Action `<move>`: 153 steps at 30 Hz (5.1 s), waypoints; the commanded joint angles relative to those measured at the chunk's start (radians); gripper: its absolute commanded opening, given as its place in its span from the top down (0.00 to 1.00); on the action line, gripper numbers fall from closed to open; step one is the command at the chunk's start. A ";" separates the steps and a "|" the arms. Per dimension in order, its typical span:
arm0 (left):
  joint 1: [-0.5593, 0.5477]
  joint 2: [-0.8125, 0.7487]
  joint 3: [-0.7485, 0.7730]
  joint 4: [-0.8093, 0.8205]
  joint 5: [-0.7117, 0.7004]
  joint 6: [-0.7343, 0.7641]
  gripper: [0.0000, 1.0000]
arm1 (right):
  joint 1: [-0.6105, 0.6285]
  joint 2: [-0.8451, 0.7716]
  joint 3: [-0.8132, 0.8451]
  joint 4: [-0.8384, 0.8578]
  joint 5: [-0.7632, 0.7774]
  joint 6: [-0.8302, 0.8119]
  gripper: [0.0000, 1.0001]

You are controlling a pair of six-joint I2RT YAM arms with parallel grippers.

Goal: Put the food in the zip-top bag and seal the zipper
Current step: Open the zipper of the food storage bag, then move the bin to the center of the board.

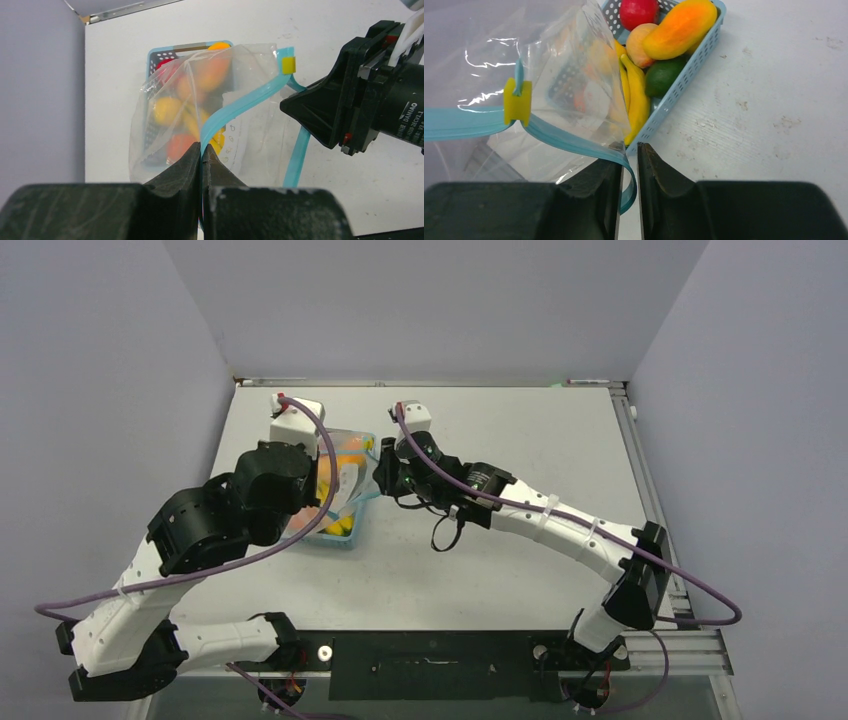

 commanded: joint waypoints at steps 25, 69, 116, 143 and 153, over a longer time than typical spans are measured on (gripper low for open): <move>0.008 -0.020 0.005 -0.191 -0.293 -0.054 1.00 | -0.003 0.115 0.257 0.154 -0.265 0.007 0.54; 0.030 -0.062 0.023 -0.209 -0.375 -0.068 1.00 | -0.008 0.214 0.080 0.077 0.109 -0.035 0.42; 0.039 -0.131 -0.052 -0.139 -0.315 -0.041 1.00 | -0.067 0.562 0.242 0.009 0.091 0.075 0.95; 0.044 -0.077 -0.125 0.010 -0.244 -0.001 1.00 | -0.435 0.229 -0.220 -0.036 -0.123 -0.312 0.95; 0.044 -0.049 -0.158 0.087 -0.195 0.036 1.00 | -0.519 0.141 -0.270 -0.106 -0.014 -0.340 0.95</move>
